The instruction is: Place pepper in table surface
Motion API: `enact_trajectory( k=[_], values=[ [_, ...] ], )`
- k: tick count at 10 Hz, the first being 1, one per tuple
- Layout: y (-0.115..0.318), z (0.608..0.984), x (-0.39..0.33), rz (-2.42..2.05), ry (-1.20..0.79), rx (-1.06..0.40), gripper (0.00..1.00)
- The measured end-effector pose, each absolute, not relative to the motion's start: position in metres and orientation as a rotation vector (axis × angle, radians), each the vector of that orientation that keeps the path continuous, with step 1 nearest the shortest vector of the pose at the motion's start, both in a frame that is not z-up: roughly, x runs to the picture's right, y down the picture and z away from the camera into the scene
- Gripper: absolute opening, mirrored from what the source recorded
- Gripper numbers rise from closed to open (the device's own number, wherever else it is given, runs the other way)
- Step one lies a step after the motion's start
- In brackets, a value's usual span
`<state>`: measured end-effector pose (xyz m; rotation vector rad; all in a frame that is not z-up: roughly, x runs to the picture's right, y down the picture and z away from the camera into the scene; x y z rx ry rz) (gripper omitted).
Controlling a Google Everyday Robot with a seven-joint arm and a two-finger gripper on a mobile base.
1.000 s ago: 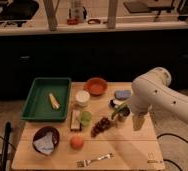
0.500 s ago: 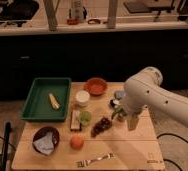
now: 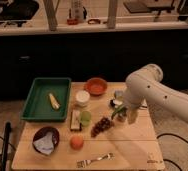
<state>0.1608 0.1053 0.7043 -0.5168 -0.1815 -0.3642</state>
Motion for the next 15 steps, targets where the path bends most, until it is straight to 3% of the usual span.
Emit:
enact_trajectory(
  k=[7, 15],
  values=[
    [0.095, 0.756, 0.165, -0.428, -0.206, -0.551, 0.8],
    [0.095, 0.787, 0.175, -0.422, -0.203, -0.597, 0.79]
  ],
)
